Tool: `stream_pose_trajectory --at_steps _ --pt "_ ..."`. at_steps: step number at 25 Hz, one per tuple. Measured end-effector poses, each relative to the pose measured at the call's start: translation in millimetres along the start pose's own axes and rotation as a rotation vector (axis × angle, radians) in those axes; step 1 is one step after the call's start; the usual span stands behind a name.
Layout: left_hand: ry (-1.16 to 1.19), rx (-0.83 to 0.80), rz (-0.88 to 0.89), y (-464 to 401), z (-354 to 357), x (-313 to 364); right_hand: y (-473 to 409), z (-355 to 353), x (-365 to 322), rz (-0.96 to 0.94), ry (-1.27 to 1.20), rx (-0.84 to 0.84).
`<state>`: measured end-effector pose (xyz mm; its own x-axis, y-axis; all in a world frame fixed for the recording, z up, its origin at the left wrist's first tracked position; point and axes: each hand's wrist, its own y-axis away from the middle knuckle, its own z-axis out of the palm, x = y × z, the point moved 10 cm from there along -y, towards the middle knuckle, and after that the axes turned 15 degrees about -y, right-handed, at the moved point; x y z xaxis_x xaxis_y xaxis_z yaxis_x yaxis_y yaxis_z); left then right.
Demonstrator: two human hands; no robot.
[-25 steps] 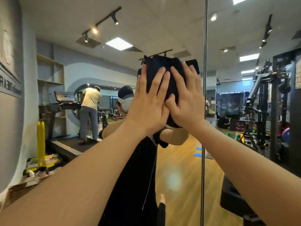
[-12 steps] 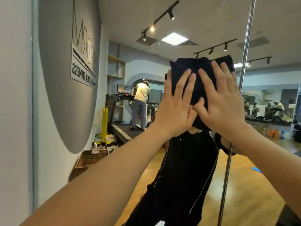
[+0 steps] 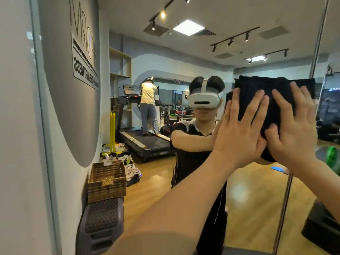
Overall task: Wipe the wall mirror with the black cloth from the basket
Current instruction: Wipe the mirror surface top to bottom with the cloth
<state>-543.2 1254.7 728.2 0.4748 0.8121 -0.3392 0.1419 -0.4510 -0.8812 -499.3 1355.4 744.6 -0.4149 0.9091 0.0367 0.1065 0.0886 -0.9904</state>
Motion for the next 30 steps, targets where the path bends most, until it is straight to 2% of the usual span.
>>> stream_pose_trajectory --at_steps 7,16,24,30 --pt "0.034 -0.028 0.042 65 17 -17 50 34 -33 0.006 0.077 -0.040" --pt "0.068 -0.021 -0.010 84 19 -22 62 43 -41 -0.055 0.077 -0.032" --pt "-0.017 -0.070 -0.003 90 15 -23 68 44 -43 -0.049 0.044 -0.035" --pt "-0.140 -0.106 0.010 122 20 -30 95 62 -57 0.009 0.020 -0.098"
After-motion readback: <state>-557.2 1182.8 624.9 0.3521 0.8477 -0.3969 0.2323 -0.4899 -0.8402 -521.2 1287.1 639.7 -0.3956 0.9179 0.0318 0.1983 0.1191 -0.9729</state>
